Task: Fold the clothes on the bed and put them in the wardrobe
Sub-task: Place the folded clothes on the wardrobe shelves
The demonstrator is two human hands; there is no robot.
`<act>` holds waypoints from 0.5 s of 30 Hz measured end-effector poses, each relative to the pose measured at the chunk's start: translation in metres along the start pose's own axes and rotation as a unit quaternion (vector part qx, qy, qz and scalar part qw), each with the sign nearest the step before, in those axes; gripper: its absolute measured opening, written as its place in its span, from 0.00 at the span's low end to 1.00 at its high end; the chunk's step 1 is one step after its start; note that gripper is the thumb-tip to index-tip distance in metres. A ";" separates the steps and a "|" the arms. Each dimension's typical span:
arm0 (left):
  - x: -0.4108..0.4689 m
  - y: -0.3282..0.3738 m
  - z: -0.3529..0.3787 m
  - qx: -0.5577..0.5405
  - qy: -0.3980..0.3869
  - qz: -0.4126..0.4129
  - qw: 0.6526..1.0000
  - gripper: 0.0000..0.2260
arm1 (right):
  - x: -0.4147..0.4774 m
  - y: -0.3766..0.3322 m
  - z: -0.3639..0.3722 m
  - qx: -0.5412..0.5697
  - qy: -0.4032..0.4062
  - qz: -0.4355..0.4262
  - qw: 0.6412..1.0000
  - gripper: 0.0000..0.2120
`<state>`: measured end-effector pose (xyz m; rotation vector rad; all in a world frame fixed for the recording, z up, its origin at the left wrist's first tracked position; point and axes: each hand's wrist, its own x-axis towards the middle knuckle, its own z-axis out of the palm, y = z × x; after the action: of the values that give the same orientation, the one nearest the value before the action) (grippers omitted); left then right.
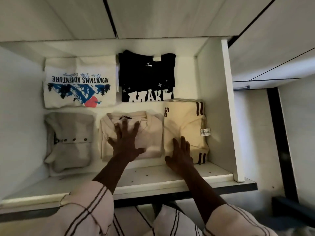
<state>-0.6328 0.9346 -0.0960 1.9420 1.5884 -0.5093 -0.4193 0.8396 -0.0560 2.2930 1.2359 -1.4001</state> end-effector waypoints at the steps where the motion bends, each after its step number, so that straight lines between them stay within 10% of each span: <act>1: -0.004 0.002 0.003 0.004 0.002 -0.001 1.000 0.57 | 0.000 0.000 0.000 -0.002 -0.002 0.002 1.000 0.43; 8: -0.014 0.008 -0.026 -0.092 -0.005 -0.014 0.996 0.46 | -0.012 -0.003 -0.016 -0.009 0.046 -0.063 0.997 0.36; 15: -0.130 -0.011 -0.061 -0.164 0.241 0.066 0.954 0.27 | -0.083 -0.028 -0.025 0.090 0.023 -0.210 0.973 0.24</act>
<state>-0.6760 0.8768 0.0285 1.9792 1.6754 0.2970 -0.4407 0.8250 0.0316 2.2757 1.7553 -1.6601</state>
